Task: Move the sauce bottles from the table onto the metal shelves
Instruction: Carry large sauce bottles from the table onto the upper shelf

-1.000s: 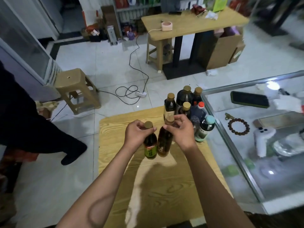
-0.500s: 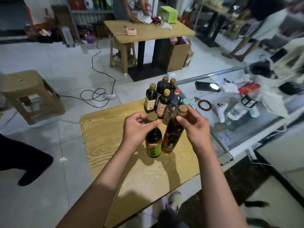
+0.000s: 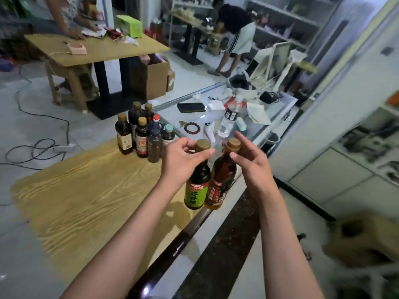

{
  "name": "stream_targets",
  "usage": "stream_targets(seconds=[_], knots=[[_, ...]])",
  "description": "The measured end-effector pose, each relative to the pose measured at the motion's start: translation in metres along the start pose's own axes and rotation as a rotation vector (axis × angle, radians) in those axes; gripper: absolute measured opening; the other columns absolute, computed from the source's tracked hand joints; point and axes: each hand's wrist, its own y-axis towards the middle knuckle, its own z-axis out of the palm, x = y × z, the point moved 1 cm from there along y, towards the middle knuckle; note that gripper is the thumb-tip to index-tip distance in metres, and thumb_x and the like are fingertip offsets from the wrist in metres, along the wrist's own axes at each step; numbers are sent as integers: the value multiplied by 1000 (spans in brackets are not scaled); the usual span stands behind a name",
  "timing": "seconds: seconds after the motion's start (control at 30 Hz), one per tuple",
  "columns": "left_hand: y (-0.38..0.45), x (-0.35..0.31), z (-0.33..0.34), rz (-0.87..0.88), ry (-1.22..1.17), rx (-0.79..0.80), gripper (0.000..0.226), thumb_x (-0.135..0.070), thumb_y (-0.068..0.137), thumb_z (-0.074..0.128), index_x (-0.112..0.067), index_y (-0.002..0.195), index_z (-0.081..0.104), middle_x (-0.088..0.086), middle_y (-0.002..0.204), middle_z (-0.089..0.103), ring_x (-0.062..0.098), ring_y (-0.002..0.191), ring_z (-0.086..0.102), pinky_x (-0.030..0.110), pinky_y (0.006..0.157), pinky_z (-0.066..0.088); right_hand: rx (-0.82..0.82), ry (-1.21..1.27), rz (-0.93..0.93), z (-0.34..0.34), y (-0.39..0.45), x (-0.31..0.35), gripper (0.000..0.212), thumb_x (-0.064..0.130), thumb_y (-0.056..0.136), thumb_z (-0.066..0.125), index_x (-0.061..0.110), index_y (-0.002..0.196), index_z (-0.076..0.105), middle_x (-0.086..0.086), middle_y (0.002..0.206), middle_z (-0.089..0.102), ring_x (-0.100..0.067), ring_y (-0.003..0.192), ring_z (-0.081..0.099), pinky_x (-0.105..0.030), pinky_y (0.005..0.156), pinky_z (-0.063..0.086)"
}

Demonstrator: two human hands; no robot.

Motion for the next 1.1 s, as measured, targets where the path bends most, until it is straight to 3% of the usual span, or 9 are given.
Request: stream_targets(seconds=[0.13,0.23,0.43,0.57,0.8,0.93,1.1], knots=[[-12,-22,65,44,50,92,34,-42,60,88,-20,78,69,-9,77,73,8,75,70,32,72,59,-57,39,-60,-61,-25,17,57,-3,87,62,19,139,53,-14,128,66,-26,124,59,-39,108,44],[-30,-43,124,89,46,182,43,-49,55,86,-19,81,69,-8,79,73,8,76,70,30,73,58,-140,108,-112,-117,-53,26,54,-2,83,60,11,135,56,-18,126,66,-32,123,59,-43,108,43],[-92,-81,251,125,20,355,35,-33,64,88,-16,88,69,-5,85,73,10,79,69,21,70,54,-290,328,-184,-241,-124,47,61,-3,81,59,8,141,50,-23,125,65,-33,112,63,-46,104,45],[-147,-103,337,160,-36,445,23,-28,69,86,-18,83,71,-5,80,74,9,75,70,19,65,52,-361,391,-250,-324,-173,62,57,-6,81,57,6,136,53,-19,113,71,-27,99,68,-37,87,56],[-224,-122,474,200,-71,592,28,-34,66,86,-17,85,72,-2,82,75,17,81,71,36,77,59,-512,347,-322,-459,-253,69,47,-6,82,57,1,129,58,-17,114,71,-27,98,66,-35,94,53],[-255,-131,539,190,-98,658,26,-31,69,85,-17,85,71,-3,82,74,14,80,71,30,72,57,-640,304,-342,-518,-283,75,43,-15,88,50,-1,127,59,-13,110,73,-25,94,67,-35,91,54],[-274,-135,616,265,-97,806,27,-37,69,84,-20,87,72,-6,84,74,9,82,70,31,77,57,-826,338,-366,-579,-306,69,44,-14,85,51,-6,128,59,-18,111,71,-27,96,66,-35,90,54]])
